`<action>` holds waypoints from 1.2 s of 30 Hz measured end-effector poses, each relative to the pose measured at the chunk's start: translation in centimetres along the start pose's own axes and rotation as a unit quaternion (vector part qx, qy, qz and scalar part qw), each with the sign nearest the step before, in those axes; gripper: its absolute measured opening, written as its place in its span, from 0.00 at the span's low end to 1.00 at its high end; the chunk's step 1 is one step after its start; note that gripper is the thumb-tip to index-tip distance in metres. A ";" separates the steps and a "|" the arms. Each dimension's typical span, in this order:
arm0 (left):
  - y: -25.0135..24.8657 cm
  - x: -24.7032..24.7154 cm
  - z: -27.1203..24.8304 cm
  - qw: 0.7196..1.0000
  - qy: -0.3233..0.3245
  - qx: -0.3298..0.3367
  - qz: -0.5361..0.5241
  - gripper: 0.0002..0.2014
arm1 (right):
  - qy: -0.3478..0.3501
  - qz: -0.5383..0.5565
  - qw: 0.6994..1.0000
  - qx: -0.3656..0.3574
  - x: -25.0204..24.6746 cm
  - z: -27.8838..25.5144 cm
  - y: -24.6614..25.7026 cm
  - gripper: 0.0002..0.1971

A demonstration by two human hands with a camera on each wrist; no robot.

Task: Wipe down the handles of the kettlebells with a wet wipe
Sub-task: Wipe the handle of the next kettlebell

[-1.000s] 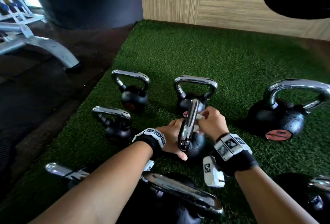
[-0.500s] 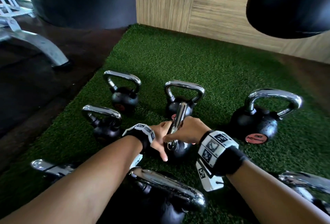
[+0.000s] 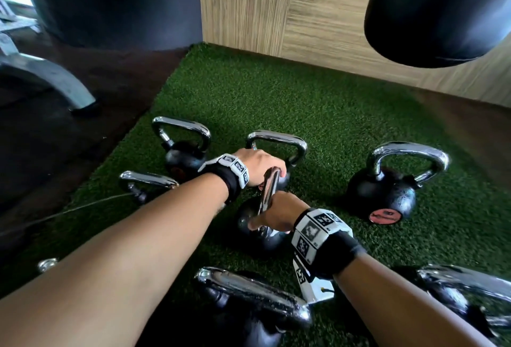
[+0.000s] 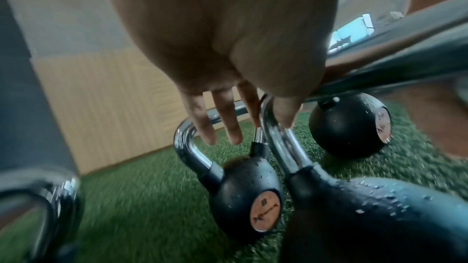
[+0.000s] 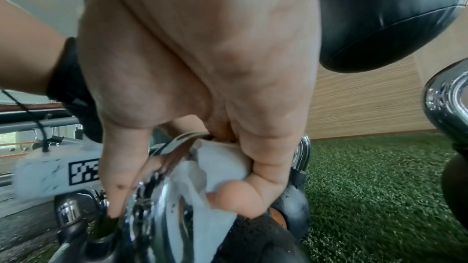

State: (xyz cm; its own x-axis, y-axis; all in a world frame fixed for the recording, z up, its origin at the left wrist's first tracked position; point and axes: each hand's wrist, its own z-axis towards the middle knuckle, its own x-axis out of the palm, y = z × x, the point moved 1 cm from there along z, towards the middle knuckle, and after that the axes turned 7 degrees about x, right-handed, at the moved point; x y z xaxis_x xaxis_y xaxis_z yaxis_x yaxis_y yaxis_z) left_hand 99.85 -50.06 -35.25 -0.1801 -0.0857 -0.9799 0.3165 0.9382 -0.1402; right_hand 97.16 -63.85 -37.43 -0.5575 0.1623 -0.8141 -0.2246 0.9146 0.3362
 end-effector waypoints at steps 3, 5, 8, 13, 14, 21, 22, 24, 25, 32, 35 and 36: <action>0.0 1.0 -1.0 0.997 -0.051 -0.039 -0.038 0.19 | -0.010 -0.016 1.000 -0.011 -0.4 -0.6 -0.5 0.21; 0.1 1.6 -1.8 0.993 -0.076 -0.063 -0.063 0.19 | -0.027 -0.037 0.999 -0.021 -1.0 -0.8 -1.0 0.19; 1.0 2.5 -3.0 0.987 -0.114 -0.100 -0.061 0.13 | -0.043 -0.083 0.995 -0.029 -2.0 -0.9 -1.9 0.18; 1.8 3.6 -5.6 0.984 -0.122 -0.126 -0.014 0.13 | -0.105 -0.152 0.980 -0.077 -3.9 -0.9 -3.3 0.07; 1.7 3.9 -6.2 0.985 -0.125 -0.122 0.000 0.14 | -0.114 -0.160 0.977 -0.088 -4.2 -0.9 -3.7 0.04; 0.6 4.5 -7.2 0.980 -0.145 -0.134 0.027 0.15 | -0.160 -0.166 0.966 -0.117 -3.8 -0.6 -4.7 0.06; 0.6 4.4 -7.1 0.980 -0.143 -0.134 0.023 0.15 | -0.164 -0.165 0.966 -0.114 -3.7 -0.6 -4.6 0.06; 0.6 4.2 -7.1 0.981 -0.141 -0.132 0.022 0.15 | -0.168 -0.160 0.967 -0.107 -3.5 -0.8 -4.7 0.09; 0.6 4.2 -7.1 0.981 -0.138 -0.134 0.024 0.16 | -0.167 -0.159 0.967 -0.106 -3.5 -0.9 -4.7 0.10; -0.4 3.0 -7.9 0.980 -0.105 -0.166 0.020 0.21 | -0.185 -0.179 0.961 -0.105 -3.0 -2.3 -4.4 0.07; -0.3 2.2 -9.8 0.979 -0.057 -0.194 -0.001 0.21 | -0.204 -0.187 0.957 -0.089 -2.6 -2.9 -4.5 0.11; -0.1 2.4 -10.7 0.978 -0.050 -0.200 -0.017 0.20 | -0.214 -0.163 0.960 -0.076 -2.7 -3.1 -4.6 0.11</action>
State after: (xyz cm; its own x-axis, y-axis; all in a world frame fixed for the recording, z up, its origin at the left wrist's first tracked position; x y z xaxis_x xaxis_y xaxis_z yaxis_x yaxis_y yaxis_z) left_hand 89.40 -46.74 -36.06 -0.0851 -0.1330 -0.9875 -0.0815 0.9887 -0.1261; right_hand 97.19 -69.66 -35.33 -0.0649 0.0441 -0.9969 -0.4642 0.8830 0.0693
